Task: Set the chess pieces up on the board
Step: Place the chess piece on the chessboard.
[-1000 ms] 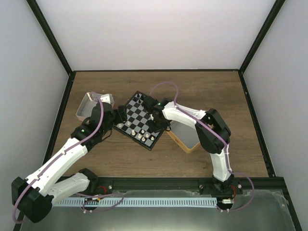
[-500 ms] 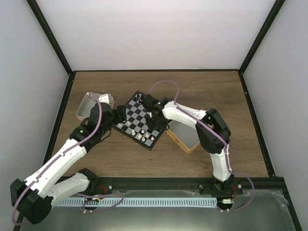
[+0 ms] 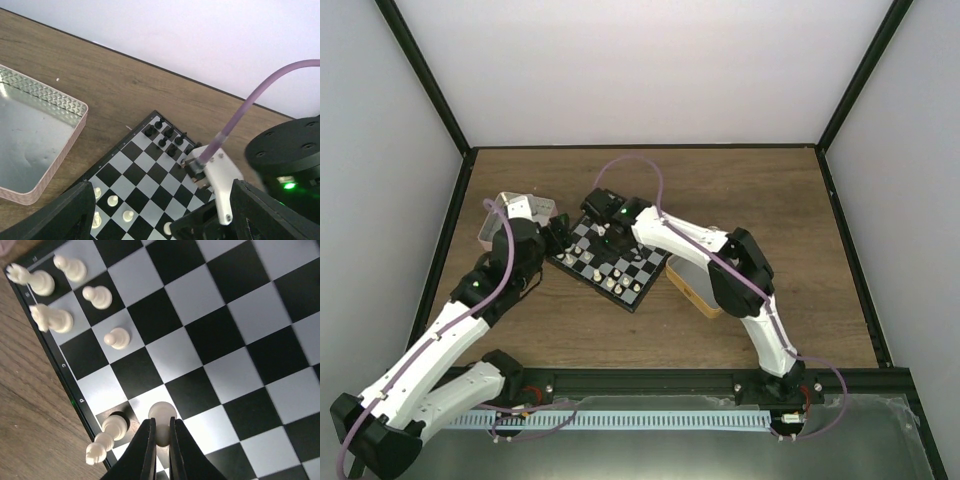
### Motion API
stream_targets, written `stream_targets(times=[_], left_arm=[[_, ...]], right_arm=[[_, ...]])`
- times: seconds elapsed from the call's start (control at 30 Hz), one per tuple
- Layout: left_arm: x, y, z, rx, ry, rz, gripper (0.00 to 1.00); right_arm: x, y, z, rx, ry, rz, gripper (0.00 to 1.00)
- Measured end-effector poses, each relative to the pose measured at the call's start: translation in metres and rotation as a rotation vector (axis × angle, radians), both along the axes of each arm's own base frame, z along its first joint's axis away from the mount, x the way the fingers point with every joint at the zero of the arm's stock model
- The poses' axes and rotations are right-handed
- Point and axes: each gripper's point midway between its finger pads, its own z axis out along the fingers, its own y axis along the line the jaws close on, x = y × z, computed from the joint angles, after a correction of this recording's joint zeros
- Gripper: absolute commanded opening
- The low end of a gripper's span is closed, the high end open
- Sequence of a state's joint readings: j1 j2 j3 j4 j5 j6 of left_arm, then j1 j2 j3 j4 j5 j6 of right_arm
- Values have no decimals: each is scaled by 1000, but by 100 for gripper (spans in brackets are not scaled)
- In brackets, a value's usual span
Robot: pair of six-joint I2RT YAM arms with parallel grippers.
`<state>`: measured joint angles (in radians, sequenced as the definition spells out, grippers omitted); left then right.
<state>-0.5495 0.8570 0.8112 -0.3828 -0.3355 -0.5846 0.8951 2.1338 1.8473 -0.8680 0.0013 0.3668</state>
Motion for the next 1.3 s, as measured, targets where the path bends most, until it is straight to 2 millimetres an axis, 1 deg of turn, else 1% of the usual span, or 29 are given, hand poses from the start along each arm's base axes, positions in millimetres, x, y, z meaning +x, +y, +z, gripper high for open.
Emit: stream_targets(times=[0.2, 0.27, 0.63, 0.73, 0.93, 1.07, 1.3], left_arm=[[0, 1, -4, -1, 8, 7, 76], [0, 1, -4, -2, 9, 7, 76], [1, 0, -7, 3, 17, 7, 76], [1, 0, -8, 4, 19, 6, 76], [2, 0, -9, 6, 23, 6, 76], [2, 0, -9, 7, 23, 7, 76], [1, 1, -8, 5, 20, 9, 76]], right_arm=[[-15, 6, -29, -57, 53, 49, 2], [-19, 6, -34, -69, 65, 61, 3], [-18, 10, -31, -63, 64, 76, 5], [-18, 10, -33, -67, 67, 76, 6], [-21, 7, -44, -95, 89, 76, 13], [-20, 8, -42, -92, 87, 75, 21], [-19, 8, -40, -86, 86, 58, 30]])
